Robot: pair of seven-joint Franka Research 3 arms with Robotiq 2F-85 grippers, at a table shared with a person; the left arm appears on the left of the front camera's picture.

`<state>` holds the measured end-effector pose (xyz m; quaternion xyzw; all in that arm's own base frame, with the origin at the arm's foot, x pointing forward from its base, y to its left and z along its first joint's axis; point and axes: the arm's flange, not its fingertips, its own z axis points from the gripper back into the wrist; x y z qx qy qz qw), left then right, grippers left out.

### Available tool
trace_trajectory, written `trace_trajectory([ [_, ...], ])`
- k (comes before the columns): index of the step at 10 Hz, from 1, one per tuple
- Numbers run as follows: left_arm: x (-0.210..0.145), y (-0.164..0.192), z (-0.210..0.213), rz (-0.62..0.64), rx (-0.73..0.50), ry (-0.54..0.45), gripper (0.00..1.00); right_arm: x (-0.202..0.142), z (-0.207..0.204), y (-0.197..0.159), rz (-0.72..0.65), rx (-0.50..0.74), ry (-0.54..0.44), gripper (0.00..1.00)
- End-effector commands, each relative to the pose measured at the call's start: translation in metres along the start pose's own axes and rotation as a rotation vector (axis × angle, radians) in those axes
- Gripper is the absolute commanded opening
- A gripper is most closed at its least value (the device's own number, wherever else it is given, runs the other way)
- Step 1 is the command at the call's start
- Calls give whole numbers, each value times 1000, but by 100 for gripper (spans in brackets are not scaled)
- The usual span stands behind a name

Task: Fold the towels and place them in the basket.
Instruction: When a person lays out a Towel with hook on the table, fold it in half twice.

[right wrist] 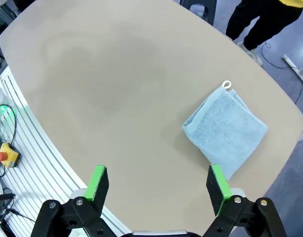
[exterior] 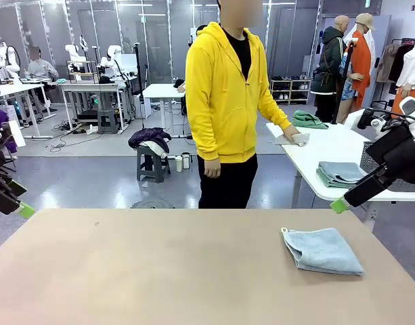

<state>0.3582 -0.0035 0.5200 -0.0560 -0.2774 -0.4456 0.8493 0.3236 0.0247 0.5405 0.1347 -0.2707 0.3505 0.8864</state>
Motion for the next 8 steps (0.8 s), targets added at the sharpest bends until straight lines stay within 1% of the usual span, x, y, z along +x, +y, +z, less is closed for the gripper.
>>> trace_trajectory([
  [1, 0, -1, 0, -8, -5, 10, 100, 0, 0, 0, -11, -12, 1, 100],
  [8, 0, -1, 0, -8, -5, 10, 100, 0, 0, 0, -11, -12, 1, 100],
])
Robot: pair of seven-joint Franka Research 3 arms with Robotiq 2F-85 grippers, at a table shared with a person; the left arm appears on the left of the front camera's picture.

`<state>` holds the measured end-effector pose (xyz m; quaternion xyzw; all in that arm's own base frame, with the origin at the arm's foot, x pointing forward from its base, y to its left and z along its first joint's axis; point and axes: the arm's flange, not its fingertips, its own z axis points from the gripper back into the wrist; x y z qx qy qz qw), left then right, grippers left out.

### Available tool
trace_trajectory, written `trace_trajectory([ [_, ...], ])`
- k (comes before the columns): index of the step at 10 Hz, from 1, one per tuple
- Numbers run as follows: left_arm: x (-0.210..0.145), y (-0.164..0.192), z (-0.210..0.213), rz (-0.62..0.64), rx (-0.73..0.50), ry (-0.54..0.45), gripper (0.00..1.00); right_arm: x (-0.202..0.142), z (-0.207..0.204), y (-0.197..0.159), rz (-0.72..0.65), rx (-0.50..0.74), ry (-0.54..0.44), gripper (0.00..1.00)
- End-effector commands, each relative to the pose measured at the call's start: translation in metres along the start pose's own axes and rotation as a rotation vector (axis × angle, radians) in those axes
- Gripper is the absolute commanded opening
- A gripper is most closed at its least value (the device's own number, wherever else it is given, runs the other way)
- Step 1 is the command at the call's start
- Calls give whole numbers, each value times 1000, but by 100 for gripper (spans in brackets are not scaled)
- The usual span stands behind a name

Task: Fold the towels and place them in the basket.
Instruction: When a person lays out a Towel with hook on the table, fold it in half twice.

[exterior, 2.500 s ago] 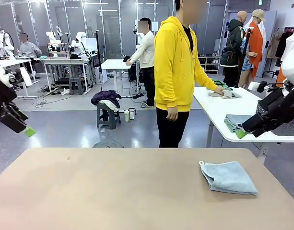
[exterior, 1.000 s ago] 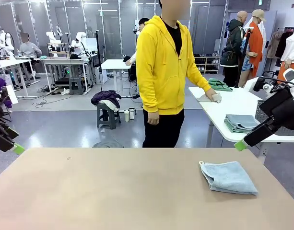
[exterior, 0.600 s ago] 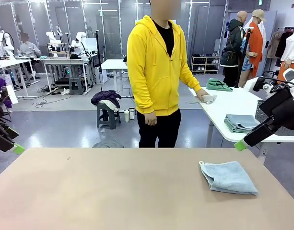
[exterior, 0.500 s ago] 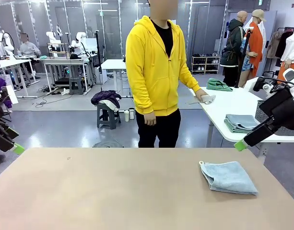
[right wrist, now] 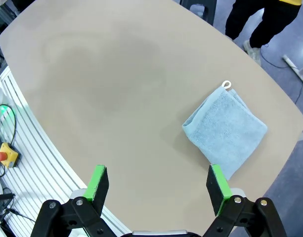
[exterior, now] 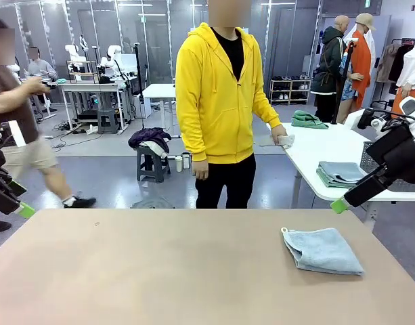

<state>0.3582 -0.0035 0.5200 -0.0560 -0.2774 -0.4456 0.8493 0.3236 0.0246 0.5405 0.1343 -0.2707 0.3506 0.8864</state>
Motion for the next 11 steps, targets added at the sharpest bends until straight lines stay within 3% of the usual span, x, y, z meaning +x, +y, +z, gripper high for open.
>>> trace_trajectory([
  [1, 0, -1, 0, -8, -5, 10, 100, 0, 0, 0, -11, -11, 1, 100],
  [11, 0, -1, 0, -8, -5, 10, 100, 0, 0, 0, -11, -11, 1, 100],
])
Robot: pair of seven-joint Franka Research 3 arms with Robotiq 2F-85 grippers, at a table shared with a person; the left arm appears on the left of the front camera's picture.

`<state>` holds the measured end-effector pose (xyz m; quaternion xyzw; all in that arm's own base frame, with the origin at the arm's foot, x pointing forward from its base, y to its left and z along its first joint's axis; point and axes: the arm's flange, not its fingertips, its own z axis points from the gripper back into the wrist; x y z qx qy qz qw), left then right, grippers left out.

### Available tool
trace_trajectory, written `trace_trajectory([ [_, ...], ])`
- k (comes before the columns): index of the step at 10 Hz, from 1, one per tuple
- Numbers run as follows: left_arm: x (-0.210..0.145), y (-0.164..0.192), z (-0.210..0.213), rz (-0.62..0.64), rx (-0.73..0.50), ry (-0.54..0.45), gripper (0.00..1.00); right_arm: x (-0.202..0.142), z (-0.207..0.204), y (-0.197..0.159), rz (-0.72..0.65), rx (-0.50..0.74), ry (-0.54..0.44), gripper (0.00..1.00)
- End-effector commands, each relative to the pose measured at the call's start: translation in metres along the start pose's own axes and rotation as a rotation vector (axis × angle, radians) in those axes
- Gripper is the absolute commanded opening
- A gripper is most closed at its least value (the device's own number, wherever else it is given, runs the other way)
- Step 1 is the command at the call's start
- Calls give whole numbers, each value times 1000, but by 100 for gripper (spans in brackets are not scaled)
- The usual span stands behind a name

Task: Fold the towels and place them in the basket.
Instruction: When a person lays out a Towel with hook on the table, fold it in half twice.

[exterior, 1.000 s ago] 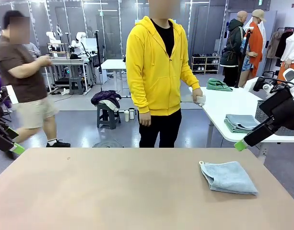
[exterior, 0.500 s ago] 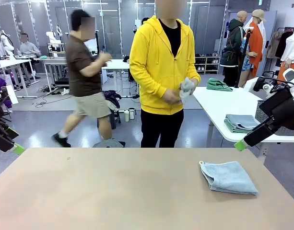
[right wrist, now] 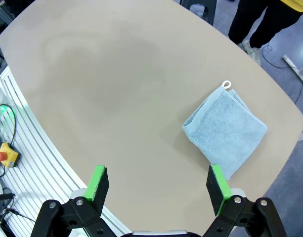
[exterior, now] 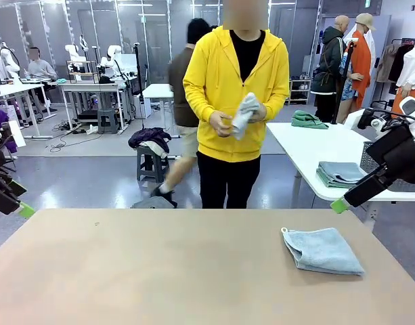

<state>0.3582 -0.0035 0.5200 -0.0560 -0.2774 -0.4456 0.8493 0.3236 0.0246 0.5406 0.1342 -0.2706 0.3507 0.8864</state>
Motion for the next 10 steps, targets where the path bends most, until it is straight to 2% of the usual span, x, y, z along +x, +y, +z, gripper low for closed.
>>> trace_trajectory([
  [1, 0, -1, 0, -8, -5, 10, 100, 0, 0, 0, -11, -11, 0, 100],
  [10, 0, -1, 0, -8, -5, 10, 100, 0, 0, 0, -11, -11, 0, 100],
])
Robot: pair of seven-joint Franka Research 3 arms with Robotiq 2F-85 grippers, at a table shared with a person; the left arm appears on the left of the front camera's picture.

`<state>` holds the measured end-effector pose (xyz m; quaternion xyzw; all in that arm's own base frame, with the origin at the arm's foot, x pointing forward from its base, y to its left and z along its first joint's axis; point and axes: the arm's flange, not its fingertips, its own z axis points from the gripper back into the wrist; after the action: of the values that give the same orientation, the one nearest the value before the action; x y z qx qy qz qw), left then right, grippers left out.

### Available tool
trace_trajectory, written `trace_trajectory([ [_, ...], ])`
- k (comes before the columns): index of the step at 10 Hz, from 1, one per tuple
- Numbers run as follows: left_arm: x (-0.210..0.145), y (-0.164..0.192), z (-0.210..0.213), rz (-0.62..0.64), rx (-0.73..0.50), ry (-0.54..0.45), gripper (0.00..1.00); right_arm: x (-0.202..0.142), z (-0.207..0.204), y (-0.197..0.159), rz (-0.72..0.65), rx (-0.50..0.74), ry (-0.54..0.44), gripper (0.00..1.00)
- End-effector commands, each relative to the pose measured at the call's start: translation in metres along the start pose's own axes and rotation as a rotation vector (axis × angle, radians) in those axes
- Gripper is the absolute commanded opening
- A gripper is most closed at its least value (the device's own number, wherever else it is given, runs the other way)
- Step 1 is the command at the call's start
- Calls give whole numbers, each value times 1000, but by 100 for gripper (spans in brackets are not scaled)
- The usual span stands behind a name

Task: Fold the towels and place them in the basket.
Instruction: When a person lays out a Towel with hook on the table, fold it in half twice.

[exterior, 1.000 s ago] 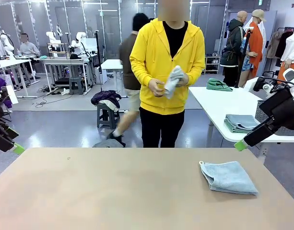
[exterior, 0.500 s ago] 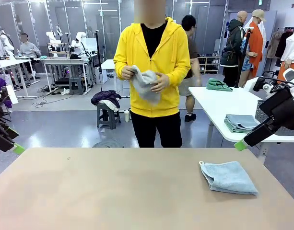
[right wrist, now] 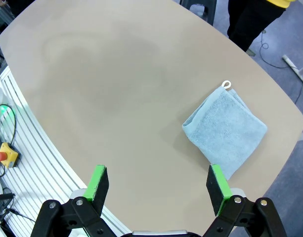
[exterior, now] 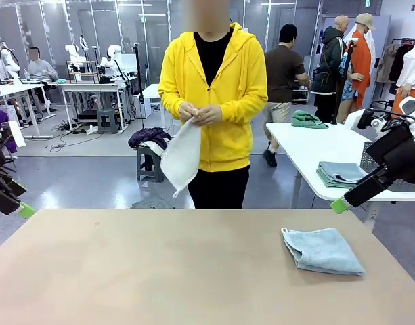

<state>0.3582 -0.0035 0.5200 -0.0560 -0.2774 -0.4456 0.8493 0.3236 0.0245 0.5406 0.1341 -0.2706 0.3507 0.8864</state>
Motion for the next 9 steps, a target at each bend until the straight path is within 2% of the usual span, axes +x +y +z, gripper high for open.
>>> trace_trajectory([
  [1, 0, -1, 0, -8, -5, 10, 100, 0, 0, 0, -12, -11, 0, 100],
  [9, 0, -1, 0, -8, -5, 10, 100, 0, 0, 0, -12, -11, 0, 100],
])
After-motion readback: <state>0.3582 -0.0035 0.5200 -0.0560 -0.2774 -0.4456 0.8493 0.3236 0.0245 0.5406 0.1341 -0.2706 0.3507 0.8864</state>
